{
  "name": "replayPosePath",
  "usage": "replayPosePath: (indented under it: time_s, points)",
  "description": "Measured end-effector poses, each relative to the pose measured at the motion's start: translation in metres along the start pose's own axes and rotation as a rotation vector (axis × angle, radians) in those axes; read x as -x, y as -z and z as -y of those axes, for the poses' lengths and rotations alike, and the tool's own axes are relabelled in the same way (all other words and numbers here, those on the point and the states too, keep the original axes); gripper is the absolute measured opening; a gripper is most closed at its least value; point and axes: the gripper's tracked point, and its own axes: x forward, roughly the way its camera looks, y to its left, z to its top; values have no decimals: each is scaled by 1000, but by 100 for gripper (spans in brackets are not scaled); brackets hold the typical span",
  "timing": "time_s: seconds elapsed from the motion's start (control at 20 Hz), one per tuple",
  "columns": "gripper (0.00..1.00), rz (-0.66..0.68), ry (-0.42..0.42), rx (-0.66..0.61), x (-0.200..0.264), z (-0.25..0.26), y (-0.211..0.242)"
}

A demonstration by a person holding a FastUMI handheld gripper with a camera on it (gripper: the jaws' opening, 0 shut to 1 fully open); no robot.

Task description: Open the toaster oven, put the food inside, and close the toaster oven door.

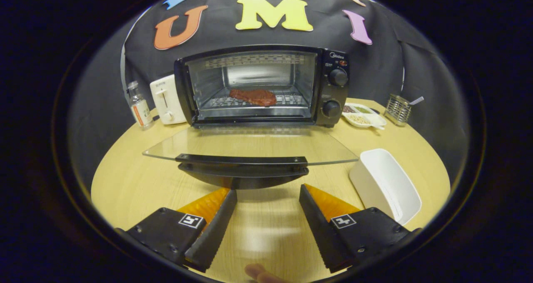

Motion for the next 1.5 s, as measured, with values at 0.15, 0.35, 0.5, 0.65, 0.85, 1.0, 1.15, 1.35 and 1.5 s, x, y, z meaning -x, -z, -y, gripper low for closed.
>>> replayPosePath:
  time_s: [0.15,0.35,0.5,0.65,0.85,1.0,1.15,1.35,1.5]
  points:
    - [96,22,6,14,2,1,-11]
    - [97,51,6,29,4,0,-24]
    - [96,72,8,23,3,0,-34]
    - [96,92,11,22,0,-1,-45]
    - [96,115,7,23,-5,-4,-61]
    - [96,147,22,25,-6,-1,-76]
    - [96,151,29,20,-10,0,-84]
    - [96,175,35,28,-14,1,-105]
    - [96,221,51,39,-8,5,-132]
